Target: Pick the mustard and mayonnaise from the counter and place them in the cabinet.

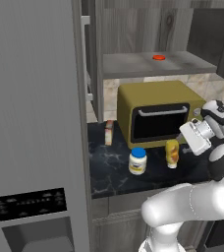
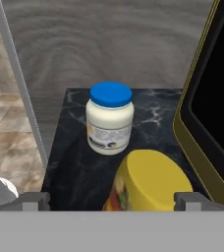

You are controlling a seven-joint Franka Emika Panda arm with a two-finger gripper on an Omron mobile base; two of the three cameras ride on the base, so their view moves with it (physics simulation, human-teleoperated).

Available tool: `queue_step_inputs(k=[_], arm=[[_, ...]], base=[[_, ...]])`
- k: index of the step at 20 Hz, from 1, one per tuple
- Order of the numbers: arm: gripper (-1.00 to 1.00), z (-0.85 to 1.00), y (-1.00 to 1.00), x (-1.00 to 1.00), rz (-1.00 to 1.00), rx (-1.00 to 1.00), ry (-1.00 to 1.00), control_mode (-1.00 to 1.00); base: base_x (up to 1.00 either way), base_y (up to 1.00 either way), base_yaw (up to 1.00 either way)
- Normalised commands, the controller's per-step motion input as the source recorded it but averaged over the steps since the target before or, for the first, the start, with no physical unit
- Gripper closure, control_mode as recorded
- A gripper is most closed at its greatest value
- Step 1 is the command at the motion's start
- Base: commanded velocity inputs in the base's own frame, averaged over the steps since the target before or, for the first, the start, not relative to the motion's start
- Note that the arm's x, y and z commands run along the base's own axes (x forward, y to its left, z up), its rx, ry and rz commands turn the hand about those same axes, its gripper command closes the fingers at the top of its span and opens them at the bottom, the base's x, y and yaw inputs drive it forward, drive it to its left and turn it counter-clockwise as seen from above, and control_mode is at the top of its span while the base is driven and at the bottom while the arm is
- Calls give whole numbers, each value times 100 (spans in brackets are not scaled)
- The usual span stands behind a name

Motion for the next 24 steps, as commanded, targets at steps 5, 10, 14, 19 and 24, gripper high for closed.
queue_step_inputs(k=[5, 10, 14, 19, 24], arm=[[-100, 0, 0, 0, 0, 3, 0, -100], [-100, -6, 0, -4, 1, 4, 0, -100], [-100, -8, 0, -16, 8, 0, -1, -100], [-100, -16, 0, -4, 8, 0, 0, -100], [-100, -16, 0, 0, 6, 0, 0, -100]], base=[[0, 0, 0], [0, 0, 0], [0, 0, 0], [0, 0, 0], [0, 0, 0]])
